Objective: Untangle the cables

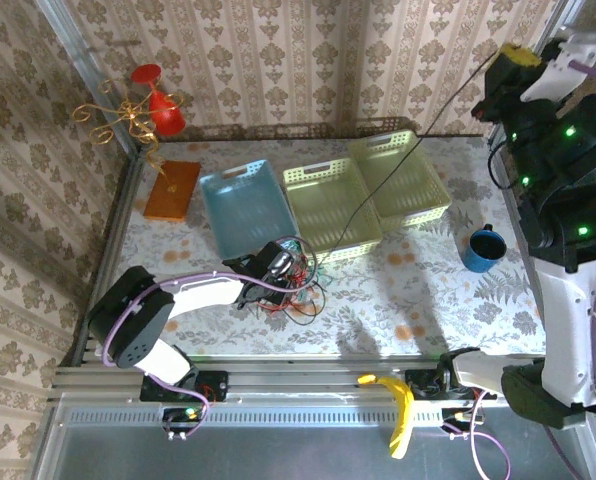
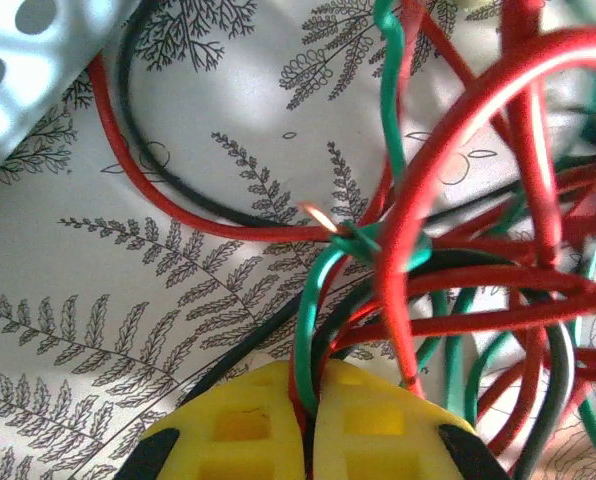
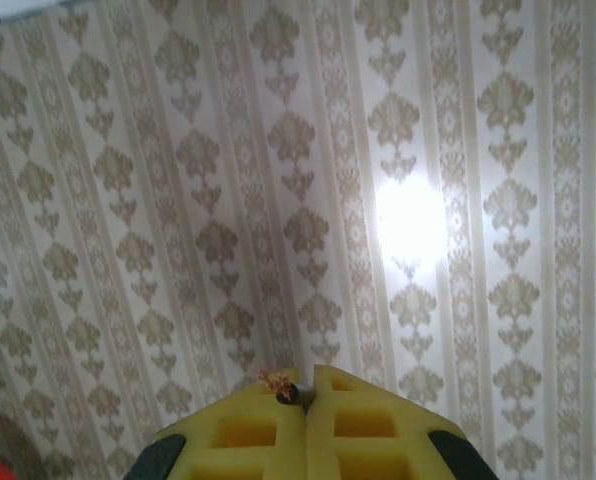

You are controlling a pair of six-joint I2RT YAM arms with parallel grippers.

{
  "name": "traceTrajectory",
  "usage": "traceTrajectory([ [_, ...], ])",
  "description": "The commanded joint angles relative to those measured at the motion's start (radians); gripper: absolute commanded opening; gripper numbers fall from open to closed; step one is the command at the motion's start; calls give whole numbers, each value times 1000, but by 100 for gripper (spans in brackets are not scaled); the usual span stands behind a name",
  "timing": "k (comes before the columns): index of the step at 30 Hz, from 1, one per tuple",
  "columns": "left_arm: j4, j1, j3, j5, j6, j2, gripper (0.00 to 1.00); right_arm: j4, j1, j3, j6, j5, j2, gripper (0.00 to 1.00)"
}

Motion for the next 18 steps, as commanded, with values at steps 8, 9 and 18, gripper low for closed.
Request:
traceTrajectory([
  [8, -40, -33, -19, -3, -14, 63, 0, 2, -16, 297, 175, -292, 207, 0],
  [9, -35, -38, -19, 1, -14, 64, 0, 1, -14, 326, 190, -312, 235, 0],
  [18, -12, -63, 7, 3, -26, 67, 0, -75, 7, 631, 219, -333, 480, 0],
])
